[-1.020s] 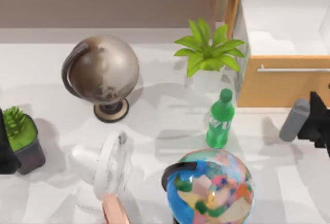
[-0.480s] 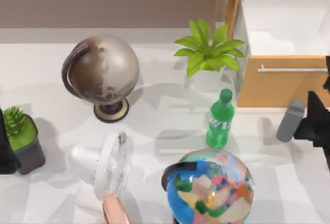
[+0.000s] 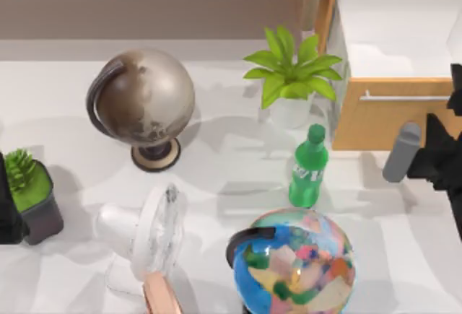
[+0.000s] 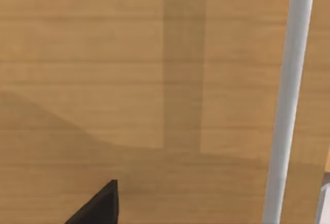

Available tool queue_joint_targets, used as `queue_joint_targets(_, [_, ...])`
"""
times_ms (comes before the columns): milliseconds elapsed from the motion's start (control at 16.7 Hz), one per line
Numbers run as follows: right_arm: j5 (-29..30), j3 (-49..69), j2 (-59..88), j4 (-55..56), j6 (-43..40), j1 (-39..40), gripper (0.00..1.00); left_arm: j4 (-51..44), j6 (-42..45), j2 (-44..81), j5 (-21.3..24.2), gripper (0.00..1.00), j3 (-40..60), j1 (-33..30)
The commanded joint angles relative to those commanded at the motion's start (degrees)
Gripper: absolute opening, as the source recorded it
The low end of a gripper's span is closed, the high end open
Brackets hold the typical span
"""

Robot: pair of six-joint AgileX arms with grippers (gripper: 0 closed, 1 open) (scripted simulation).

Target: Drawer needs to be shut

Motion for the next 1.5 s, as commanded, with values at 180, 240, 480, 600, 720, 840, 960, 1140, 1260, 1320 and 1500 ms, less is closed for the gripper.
queue_joint_targets(180, [0.0, 0.0, 0.0, 0.0, 0.0, 0.0, 0.85, 0.0, 0.0, 0.0, 0.0, 1.00, 0.0, 0.0])
queue_joint_targets(240, [0.0, 0.0, 0.0, 0.0, 0.0, 0.0, 0.77, 0.0, 0.0, 0.0, 0.0, 1.00, 0.0, 0.0])
queue_joint_targets(480, [0.0, 0.0, 0.0, 0.0, 0.0, 0.0, 0.47, 0.0, 0.0, 0.0, 0.0, 1.00, 0.0, 0.0])
queue_joint_targets(600, [0.0, 0.0, 0.0, 0.0, 0.0, 0.0, 0.32, 0.0, 0.0, 0.0, 0.0, 1.00, 0.0, 0.0])
queue_joint_targets(720, [0.0, 0.0, 0.0, 0.0, 0.0, 0.0, 0.17, 0.0, 0.0, 0.0, 0.0, 1.00, 0.0, 0.0])
queue_joint_targets(840, [0.0, 0.0, 0.0, 0.0, 0.0, 0.0, 0.02, 0.0, 0.0, 0.0, 0.0, 1.00, 0.0, 0.0])
queue_joint_targets(960, [0.0, 0.0, 0.0, 0.0, 0.0, 0.0, 0.00, 0.0, 0.0, 0.0, 0.0, 1.00, 0.0, 0.0])
queue_joint_targets(1140, [0.0, 0.0, 0.0, 0.0, 0.0, 0.0, 0.00, 0.0, 0.0, 0.0, 0.0, 1.00, 0.0, 0.0])
queue_joint_targets(1260, [0.0, 0.0, 0.0, 0.0, 0.0, 0.0, 0.00, 0.0, 0.0, 0.0, 0.0, 1.00, 0.0, 0.0])
queue_joint_targets(1320, [0.0, 0.0, 0.0, 0.0, 0.0, 0.0, 0.00, 0.0, 0.0, 0.0, 0.0, 1.00, 0.0, 0.0])
queue_joint_targets(1500, [-0.2, 0.8, 0.2, -0.6, 0.2, -0.1, 0.00, 0.0, 0.0, 0.0, 0.0, 1.00, 0.0, 0.0])
